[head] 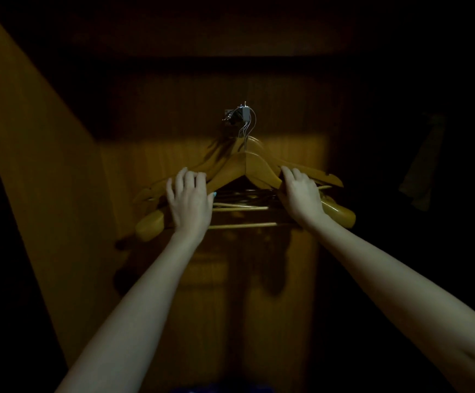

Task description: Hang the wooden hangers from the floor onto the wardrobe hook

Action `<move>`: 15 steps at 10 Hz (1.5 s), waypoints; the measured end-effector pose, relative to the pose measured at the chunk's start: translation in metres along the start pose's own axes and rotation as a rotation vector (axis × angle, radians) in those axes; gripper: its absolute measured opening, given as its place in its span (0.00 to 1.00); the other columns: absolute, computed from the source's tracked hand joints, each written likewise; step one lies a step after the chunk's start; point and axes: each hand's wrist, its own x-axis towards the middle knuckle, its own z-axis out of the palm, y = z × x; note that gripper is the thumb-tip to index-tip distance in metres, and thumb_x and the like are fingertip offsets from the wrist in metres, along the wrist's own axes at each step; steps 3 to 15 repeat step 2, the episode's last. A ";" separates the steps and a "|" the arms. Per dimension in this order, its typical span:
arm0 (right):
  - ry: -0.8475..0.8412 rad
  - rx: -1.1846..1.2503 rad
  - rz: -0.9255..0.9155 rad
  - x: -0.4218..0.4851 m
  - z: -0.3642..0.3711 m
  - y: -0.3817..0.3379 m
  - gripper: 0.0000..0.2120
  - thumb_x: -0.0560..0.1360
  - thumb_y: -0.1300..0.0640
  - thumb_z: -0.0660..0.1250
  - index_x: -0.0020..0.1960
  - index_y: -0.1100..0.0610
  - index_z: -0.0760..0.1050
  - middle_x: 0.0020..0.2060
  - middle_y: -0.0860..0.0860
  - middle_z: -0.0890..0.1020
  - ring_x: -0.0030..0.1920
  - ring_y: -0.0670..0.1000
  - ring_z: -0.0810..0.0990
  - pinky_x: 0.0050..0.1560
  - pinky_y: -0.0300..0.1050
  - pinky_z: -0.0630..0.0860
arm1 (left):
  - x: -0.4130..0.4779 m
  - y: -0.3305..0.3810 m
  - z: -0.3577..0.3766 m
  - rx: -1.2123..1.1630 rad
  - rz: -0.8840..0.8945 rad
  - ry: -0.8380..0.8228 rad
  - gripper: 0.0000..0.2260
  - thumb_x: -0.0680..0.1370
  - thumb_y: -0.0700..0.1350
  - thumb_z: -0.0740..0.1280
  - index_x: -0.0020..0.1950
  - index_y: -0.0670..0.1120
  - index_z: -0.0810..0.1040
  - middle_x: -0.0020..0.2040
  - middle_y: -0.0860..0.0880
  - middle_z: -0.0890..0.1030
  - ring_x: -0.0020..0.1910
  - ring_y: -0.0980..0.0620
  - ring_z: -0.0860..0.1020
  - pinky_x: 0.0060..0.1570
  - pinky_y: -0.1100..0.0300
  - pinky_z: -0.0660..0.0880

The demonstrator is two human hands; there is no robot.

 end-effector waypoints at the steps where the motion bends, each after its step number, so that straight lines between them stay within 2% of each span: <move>1: -0.025 -0.003 0.010 0.001 0.000 -0.001 0.27 0.77 0.59 0.64 0.74 0.58 0.60 0.65 0.58 0.74 0.64 0.59 0.74 0.65 0.56 0.70 | 0.004 0.001 -0.004 -0.017 0.010 -0.071 0.21 0.76 0.47 0.68 0.67 0.43 0.68 0.63 0.42 0.73 0.63 0.42 0.73 0.67 0.46 0.66; 2: -0.077 -0.034 0.057 0.000 -0.007 -0.003 0.31 0.76 0.54 0.66 0.75 0.56 0.57 0.69 0.57 0.70 0.69 0.60 0.68 0.69 0.59 0.65 | 0.003 0.003 -0.009 -0.022 0.000 -0.061 0.24 0.76 0.48 0.67 0.69 0.44 0.66 0.65 0.43 0.72 0.66 0.43 0.70 0.66 0.46 0.67; 15: -0.077 -0.034 0.057 0.000 -0.007 -0.003 0.31 0.76 0.54 0.66 0.75 0.56 0.57 0.69 0.57 0.70 0.69 0.60 0.68 0.69 0.59 0.65 | 0.003 0.003 -0.009 -0.022 0.000 -0.061 0.24 0.76 0.48 0.67 0.69 0.44 0.66 0.65 0.43 0.72 0.66 0.43 0.70 0.66 0.46 0.67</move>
